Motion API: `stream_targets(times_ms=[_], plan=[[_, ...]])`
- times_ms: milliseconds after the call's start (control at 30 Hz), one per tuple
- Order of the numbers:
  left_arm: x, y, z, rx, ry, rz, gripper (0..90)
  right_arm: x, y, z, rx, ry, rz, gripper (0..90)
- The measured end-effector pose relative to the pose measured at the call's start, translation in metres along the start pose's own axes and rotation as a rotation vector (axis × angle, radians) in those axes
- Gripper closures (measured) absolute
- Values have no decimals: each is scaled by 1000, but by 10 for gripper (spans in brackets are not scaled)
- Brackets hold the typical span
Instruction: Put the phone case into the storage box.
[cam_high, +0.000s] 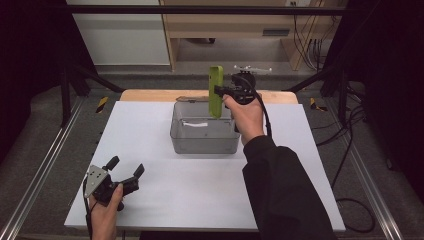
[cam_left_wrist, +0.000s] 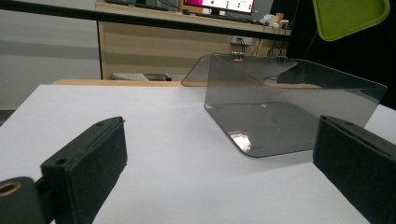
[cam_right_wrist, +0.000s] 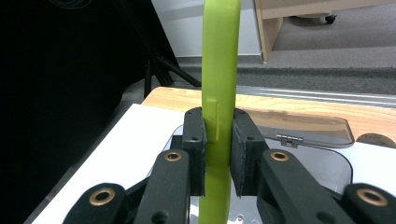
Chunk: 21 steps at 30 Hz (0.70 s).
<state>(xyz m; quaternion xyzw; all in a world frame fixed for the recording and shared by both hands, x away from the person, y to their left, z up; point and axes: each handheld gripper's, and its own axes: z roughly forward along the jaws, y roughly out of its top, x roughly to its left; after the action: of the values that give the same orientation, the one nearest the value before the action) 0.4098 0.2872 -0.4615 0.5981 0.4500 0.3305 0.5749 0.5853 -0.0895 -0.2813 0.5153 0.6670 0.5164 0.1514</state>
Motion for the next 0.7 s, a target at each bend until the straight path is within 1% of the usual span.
stream_targets(times_ms=[100,233,433,700], plan=[[0,0,0,-1,1,2,27,-2,1,2,2,-2,7,781],[0,0,0,-2,-1,4,25,-6,1,5,3,-8,5,781],[-1,0,0,-6,-8,7,23,-11,2,6,2,-19,21,781],[-1,1,1,-7,-11,10,16,-18,3,7,0,-33,25,781]])
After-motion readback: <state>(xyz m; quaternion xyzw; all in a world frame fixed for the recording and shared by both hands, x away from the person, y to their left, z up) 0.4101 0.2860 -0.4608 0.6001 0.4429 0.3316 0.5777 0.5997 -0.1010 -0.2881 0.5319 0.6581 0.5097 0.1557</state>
